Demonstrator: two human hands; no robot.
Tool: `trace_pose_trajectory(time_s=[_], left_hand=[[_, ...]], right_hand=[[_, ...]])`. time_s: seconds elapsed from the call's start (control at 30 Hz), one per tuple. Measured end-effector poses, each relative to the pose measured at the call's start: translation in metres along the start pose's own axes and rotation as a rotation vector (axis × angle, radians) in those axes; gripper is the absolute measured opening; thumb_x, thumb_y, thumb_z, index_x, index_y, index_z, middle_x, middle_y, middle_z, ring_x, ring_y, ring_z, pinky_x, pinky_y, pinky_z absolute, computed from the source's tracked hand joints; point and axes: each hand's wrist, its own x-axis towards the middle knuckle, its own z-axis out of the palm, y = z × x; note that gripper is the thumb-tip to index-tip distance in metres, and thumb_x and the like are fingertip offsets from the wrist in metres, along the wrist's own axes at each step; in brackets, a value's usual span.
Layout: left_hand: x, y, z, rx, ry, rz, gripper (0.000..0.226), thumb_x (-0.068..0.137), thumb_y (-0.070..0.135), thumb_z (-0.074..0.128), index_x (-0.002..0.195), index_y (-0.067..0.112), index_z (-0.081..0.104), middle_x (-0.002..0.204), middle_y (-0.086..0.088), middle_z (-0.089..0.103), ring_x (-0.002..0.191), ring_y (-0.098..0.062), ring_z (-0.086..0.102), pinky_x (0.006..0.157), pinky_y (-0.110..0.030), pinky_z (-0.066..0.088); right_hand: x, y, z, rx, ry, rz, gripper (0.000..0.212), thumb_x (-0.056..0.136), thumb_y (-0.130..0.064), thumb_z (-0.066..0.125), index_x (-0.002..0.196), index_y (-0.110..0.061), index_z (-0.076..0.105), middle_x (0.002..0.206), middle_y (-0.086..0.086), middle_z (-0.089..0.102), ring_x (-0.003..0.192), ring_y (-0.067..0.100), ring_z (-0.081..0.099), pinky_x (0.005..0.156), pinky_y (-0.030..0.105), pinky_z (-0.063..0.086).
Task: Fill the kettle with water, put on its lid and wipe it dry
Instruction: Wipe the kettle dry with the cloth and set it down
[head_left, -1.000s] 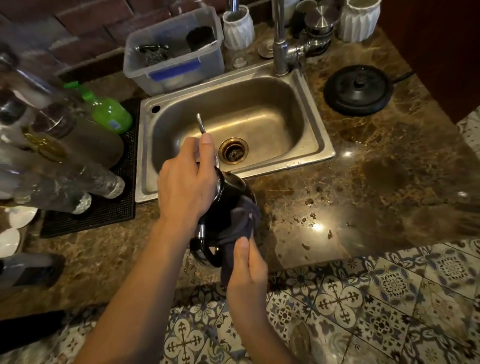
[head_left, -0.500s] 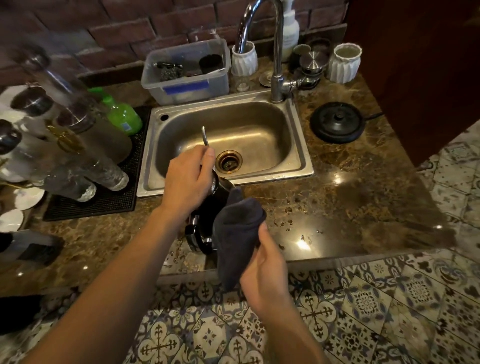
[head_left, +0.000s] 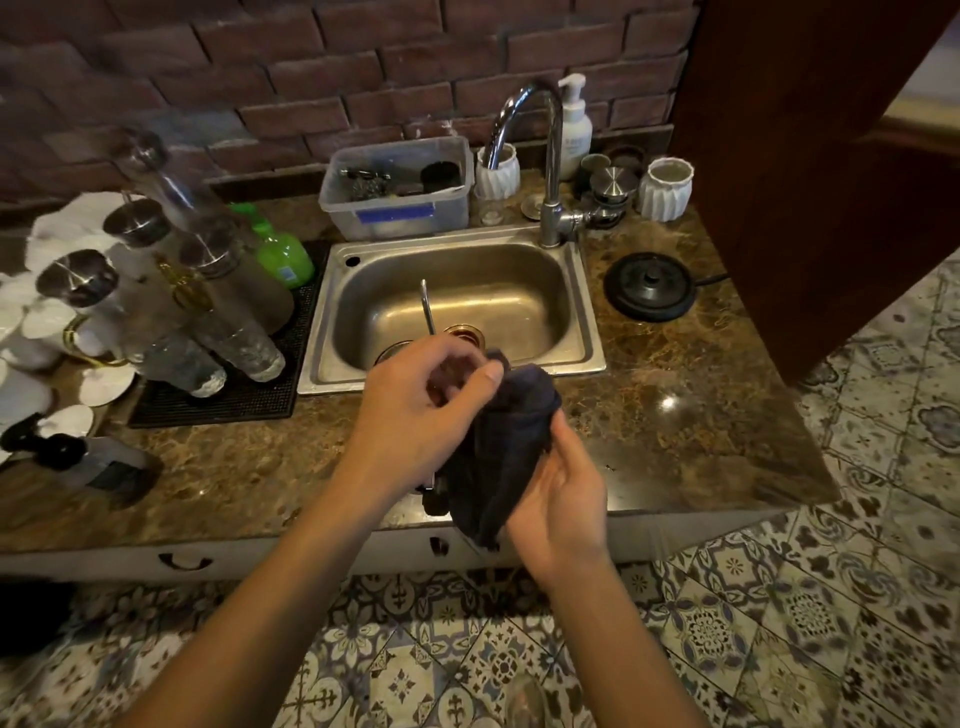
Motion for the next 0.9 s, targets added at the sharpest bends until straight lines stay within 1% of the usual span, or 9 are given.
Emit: trace_pose_trajectory(time_s=[0.1, 0.23, 0.4, 0.5, 0.57, 0.67, 0.73, 0.8, 0.9], left_hand=[[-0.016, 0.009, -0.007, -0.014, -0.11, -0.12, 0.009, 0.086, 0.033, 0.077, 0.091, 0.03, 0.07, 0.079, 0.009, 0.068, 0.064, -0.009, 0.062, 0.063, -0.023, 0.052], [-0.017, 0.011, -0.022, -0.06, -0.193, -0.206, 0.016, 0.083, 0.034, 0.08, 0.097, 0.029, 0.072, 0.082, 0.006, 0.065, 0.064, -0.008, 0.056, 0.065, -0.028, 0.051], [-0.018, 0.022, -0.041, -0.045, -0.232, -0.169, 0.014, 0.083, 0.027, 0.08, 0.089, 0.027, 0.068, 0.09, 0.001, 0.071, 0.075, -0.019, 0.066, 0.07, -0.037, 0.055], [-0.021, 0.028, -0.053, -0.022, -0.255, -0.179, 0.022, 0.083, 0.022, 0.08, 0.102, 0.027, 0.069, 0.095, 0.002, 0.072, 0.084, -0.013, 0.068, 0.079, -0.032, 0.057], [-0.019, 0.028, -0.065, 0.063, -0.257, -0.149, 0.017, 0.085, 0.023, 0.078, 0.1, 0.028, 0.073, 0.091, 0.006, 0.072, 0.086, -0.01, 0.068, 0.081, -0.03, 0.056], [-0.011, 0.032, -0.085, 0.126, -0.277, -0.109, 0.007, 0.089, 0.02, 0.075, 0.094, 0.025, 0.075, 0.086, 0.003, 0.072, 0.083, -0.014, 0.067, 0.079, -0.033, 0.055], [-0.004, 0.039, -0.101, 0.173, -0.286, -0.073, 0.007, 0.091, 0.018, 0.073, 0.095, 0.023, 0.075, 0.087, 0.001, 0.072, 0.083, -0.018, 0.067, 0.078, -0.032, 0.054], [0.006, 0.046, -0.117, 0.243, -0.275, -0.012, 0.008, 0.09, 0.018, 0.073, 0.097, 0.021, 0.077, 0.091, 0.001, 0.073, 0.087, -0.019, 0.067, 0.08, -0.034, 0.054], [0.021, 0.048, -0.141, 0.3, -0.247, 0.036, 0.007, 0.089, 0.019, 0.074, 0.093, 0.023, 0.078, 0.095, 0.001, 0.073, 0.091, -0.019, 0.067, 0.084, -0.04, 0.056]], right_hand=[[-0.006, -0.002, 0.009, 0.001, -0.016, -0.015, 0.051, 0.107, -0.037, 0.034, 0.142, -0.005, 0.054, 0.139, 0.024, 0.06, 0.133, 0.035, 0.056, 0.114, 0.047, 0.038], [-0.013, -0.002, 0.021, -0.005, -0.046, -0.02, 0.054, 0.107, -0.038, 0.033, 0.143, -0.003, 0.052, 0.14, 0.027, 0.058, 0.135, 0.037, 0.054, 0.118, 0.049, 0.033], [-0.02, -0.001, 0.033, -0.069, -0.041, -0.063, 0.049, 0.108, -0.037, 0.035, 0.143, -0.008, 0.054, 0.139, 0.022, 0.061, 0.131, 0.033, 0.058, 0.116, 0.048, 0.037], [-0.022, 0.004, 0.042, -0.121, -0.029, -0.071, 0.048, 0.107, -0.038, 0.035, 0.14, -0.01, 0.055, 0.135, 0.021, 0.065, 0.127, 0.031, 0.061, 0.112, 0.047, 0.041], [-0.021, 0.009, 0.049, -0.183, -0.01, -0.079, 0.046, 0.108, -0.038, 0.036, 0.138, -0.01, 0.057, 0.132, 0.021, 0.066, 0.125, 0.032, 0.063, 0.107, 0.047, 0.046], [-0.018, 0.015, 0.059, -0.341, -0.009, -0.115, 0.038, 0.108, -0.032, 0.038, 0.13, -0.013, 0.063, 0.121, 0.014, 0.073, 0.116, 0.024, 0.069, 0.091, 0.036, 0.055], [-0.015, 0.018, 0.066, -0.467, -0.01, -0.151, 0.029, 0.107, -0.027, 0.043, 0.121, -0.021, 0.068, 0.111, 0.002, 0.078, 0.106, 0.012, 0.071, 0.084, 0.028, 0.053], [-0.01, 0.02, 0.071, -0.569, -0.006, -0.179, 0.025, 0.105, -0.026, 0.049, 0.119, -0.025, 0.069, 0.112, -0.004, 0.077, 0.108, 0.01, 0.069, 0.085, 0.027, 0.05], [0.003, 0.02, 0.076, -0.693, 0.013, -0.264, 0.024, 0.102, -0.021, 0.057, 0.124, -0.022, 0.066, 0.118, 0.001, 0.075, 0.114, 0.017, 0.069, 0.089, 0.03, 0.055]])
